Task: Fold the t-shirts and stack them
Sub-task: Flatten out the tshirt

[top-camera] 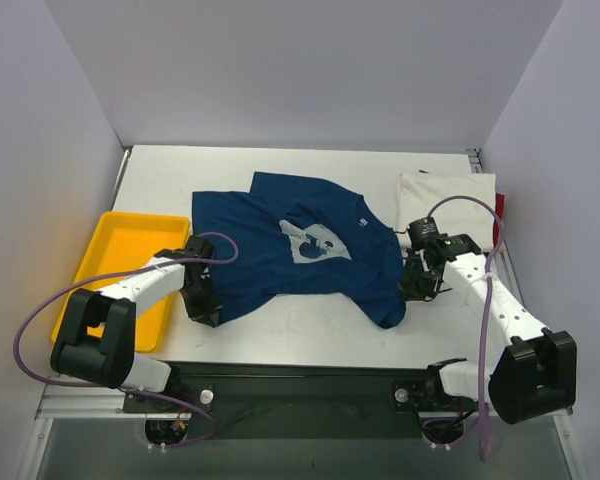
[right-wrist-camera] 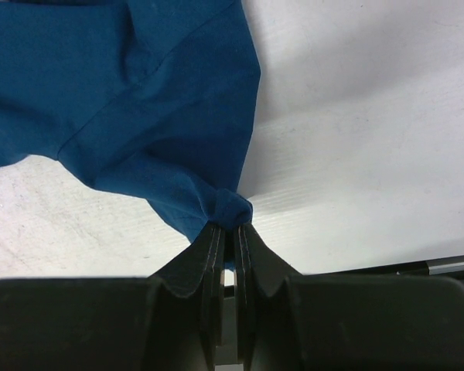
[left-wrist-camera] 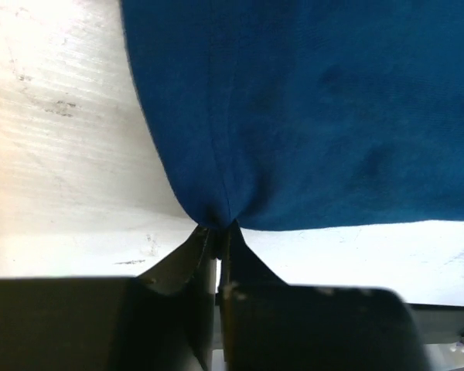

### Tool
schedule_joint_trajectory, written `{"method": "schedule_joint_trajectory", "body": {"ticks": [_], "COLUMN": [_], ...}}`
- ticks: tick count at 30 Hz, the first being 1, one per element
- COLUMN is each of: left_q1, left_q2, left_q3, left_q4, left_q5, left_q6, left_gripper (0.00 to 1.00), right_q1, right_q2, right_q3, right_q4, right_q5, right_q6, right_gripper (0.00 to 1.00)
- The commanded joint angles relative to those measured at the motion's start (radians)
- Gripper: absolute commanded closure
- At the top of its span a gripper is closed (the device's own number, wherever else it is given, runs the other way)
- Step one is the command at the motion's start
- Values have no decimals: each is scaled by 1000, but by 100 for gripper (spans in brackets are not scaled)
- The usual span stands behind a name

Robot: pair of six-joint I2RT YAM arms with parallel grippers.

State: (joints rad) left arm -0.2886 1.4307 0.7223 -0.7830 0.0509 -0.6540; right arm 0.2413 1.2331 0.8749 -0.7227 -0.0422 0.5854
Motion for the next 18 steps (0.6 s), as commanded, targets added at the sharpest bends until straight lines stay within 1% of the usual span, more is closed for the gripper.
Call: {"method": "schedule_joint_trajectory", "body": {"ticks": [1, 2, 4, 5, 8, 11, 12, 16, 18], "left_q1": [-6, -1, 8, 15, 61, 143, 190, 274, 284], "left_q2": [28, 8, -18, -45, -88, -114, -124, -167, -165], "left_q3": [-1, 8, 69, 98, 199, 261, 270, 272, 275], "left_q4": [88, 77, 27, 7, -65, -139, -154, -193, -197], "left_q5": [-34, -37, -43, -69, -103, -109, -114, -125, -91], "left_q6": [11, 14, 27, 31, 66, 117, 132, 211, 226], "left_gripper": [95, 100, 100, 100, 100, 100, 100, 100, 100], "right_q1": [-13, -17, -34, -40, -80, -126, -138, -175, -183], "right_q2": [-40, -44, -60, -64, -81, -89, -96, -110, -109], "right_q3": [-10, -8, -2, 1, 10, 12, 10, 6, 3], "right_q4": [-37, -37, -43, -47, -66, -81, -84, -92, -95], "right_q5": [10, 13, 18, 22, 28, 28, 28, 27, 25], "right_q6": [5, 7, 1, -5, -28, -47, -58, -71, -71], "right_gripper": [100, 100, 100, 100, 100, 100, 100, 100, 100]}}
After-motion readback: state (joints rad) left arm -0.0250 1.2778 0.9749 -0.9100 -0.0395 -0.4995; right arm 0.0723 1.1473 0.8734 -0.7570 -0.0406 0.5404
